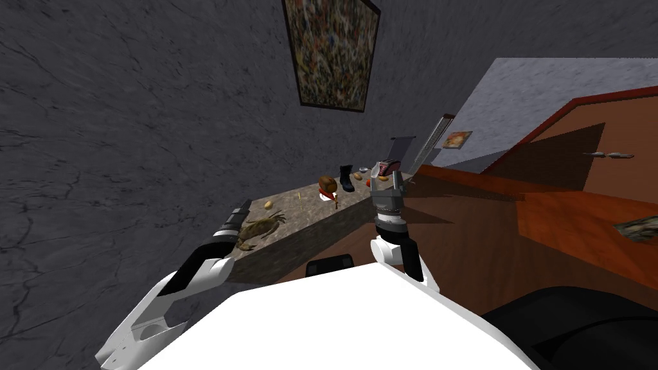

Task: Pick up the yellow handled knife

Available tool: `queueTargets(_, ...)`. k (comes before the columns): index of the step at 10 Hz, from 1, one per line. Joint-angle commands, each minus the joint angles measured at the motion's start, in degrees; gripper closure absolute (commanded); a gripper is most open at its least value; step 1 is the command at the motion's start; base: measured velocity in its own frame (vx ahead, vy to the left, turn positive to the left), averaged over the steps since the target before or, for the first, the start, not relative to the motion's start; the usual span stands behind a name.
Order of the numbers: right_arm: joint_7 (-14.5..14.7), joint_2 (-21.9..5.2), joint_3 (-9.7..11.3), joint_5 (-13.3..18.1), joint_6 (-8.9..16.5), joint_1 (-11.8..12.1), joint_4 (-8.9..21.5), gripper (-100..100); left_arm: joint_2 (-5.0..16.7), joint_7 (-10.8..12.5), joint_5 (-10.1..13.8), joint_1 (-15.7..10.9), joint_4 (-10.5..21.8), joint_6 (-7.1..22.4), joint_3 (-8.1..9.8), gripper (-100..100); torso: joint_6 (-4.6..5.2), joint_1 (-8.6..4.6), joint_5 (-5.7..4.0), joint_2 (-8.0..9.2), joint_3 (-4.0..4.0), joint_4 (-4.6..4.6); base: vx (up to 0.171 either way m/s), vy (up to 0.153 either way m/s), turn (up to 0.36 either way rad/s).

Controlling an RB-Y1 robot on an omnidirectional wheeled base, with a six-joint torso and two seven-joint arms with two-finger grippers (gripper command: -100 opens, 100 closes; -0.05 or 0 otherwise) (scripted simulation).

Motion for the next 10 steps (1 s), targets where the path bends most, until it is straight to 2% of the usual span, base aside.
queueTargets(1,0.0,0.0,0.0,0.0,0.0,0.0,0.0,0,2.6,-2.9,2.8,-0.8,2.9,2.9,1.47,-100,0.0,0.0,0.0,0.0,0.0,0.0,-0.007,-0.013,-0.212)
queueTargets(3,0.0,0.0,0.0,0.0,0.0,0.0,0.0,0,2.6,-3.0,2.8,-0.8,3.4,4.3,1.47,-100,-0.01,-0.01,0.0,0.0,0.0,0.0,-0.003,-0.005,-0.039)
queueTargets(4,0.0,0.0,0.0,0.0,0.0,0.0,0.0,0,5.0,-5.6,5.4,-1.5,6.0,6.2,2.88,-100,-0.02,-0.01,0.0,0.0,0.0,0.0,-0.002,-0.017,-0.232)
queueTargets(6,0.0,0.0,0.0,0.0,0.0,0.0,0.0,0,5.0,-5.6,5.4,-1.5,6.0,7.9,2.88,-100,-0.01,-0.02,-0.01,-0.01,-0.01,0.0,-0.003,-0.005,-0.046)
queueTargets(7,0.0,0.0,0.0,0.0,0.0,0.0,0.0,0,7.4,-8.1,8.0,-2.2,8.8,10.0,4.26,-100,-0.03,-0.01,0.0,0.0,0.0,0.0,-0.002,-0.02,-0.246)
queueTargets(8,0.0,0.0,0.0,0.0,0.0,0.0,0.0,0,7.4,-8.1,8.0,-2.2,8.8,11.5,4.26,-100,0.05,-0.05,-0.01,-0.02,-0.01,0.0,-0.002,-0.012,-0.128)
queueTargets(9,0.0,0.0,0.0,0.0,0.0,0.0,0.0,0,9.8,-10.6,10.4,-2.8,11.2,13.8,5.61,-100,-0.02,-0.03,-0.01,-0.02,-0.01,0.0,-0.003,-0.022,-0.242)
queueTargets(10,0.0,0.0,0.0,0.0,0.0,0.0,0.0,0,9.8,-10.7,10.7,-2.8,11.6,15.1,5.61,-100,0.03,-0.06,-0.01,-0.01,-0.01,0.0,-0.003,-0.016,-0.117)
